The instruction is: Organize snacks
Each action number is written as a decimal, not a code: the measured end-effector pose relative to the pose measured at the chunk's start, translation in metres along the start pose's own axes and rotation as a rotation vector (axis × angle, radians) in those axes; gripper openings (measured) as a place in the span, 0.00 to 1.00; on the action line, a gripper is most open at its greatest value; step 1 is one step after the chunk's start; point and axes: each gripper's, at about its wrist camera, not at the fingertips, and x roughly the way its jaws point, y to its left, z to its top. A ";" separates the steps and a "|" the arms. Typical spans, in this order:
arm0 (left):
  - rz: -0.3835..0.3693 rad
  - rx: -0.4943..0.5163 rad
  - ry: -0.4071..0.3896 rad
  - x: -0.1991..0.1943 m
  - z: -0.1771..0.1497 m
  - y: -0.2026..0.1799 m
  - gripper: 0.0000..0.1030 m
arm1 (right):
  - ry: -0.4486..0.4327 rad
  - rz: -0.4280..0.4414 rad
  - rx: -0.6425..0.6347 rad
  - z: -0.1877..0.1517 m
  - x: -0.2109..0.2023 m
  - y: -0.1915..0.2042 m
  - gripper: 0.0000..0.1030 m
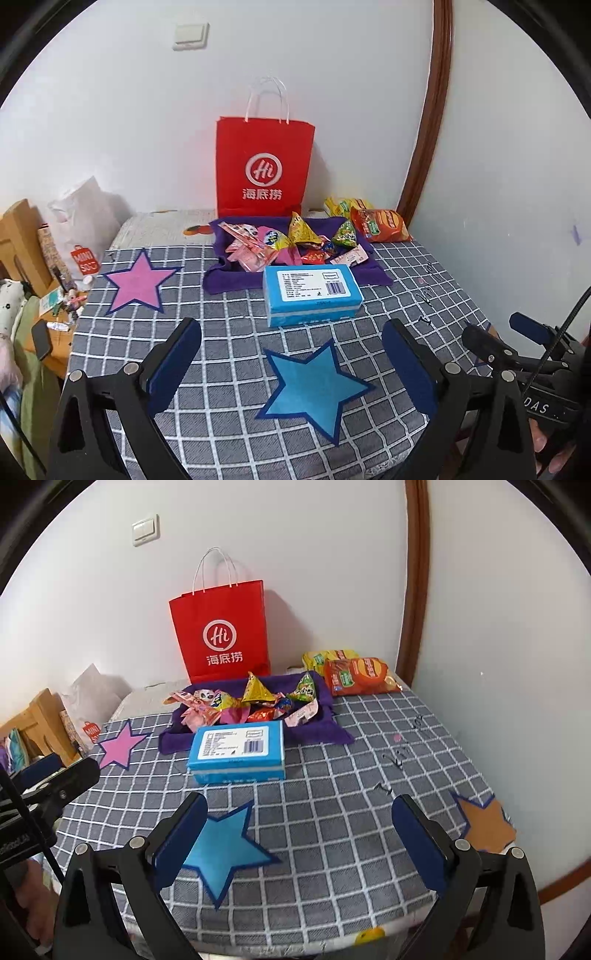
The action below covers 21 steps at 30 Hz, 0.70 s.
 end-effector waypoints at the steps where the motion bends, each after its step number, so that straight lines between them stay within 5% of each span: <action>1: 0.007 -0.001 -0.009 -0.005 -0.002 0.001 0.96 | -0.001 0.002 0.001 -0.002 -0.002 0.000 0.96; 21: 0.013 0.005 -0.042 -0.027 -0.004 0.000 0.96 | -0.020 -0.008 0.017 -0.011 -0.019 -0.004 0.96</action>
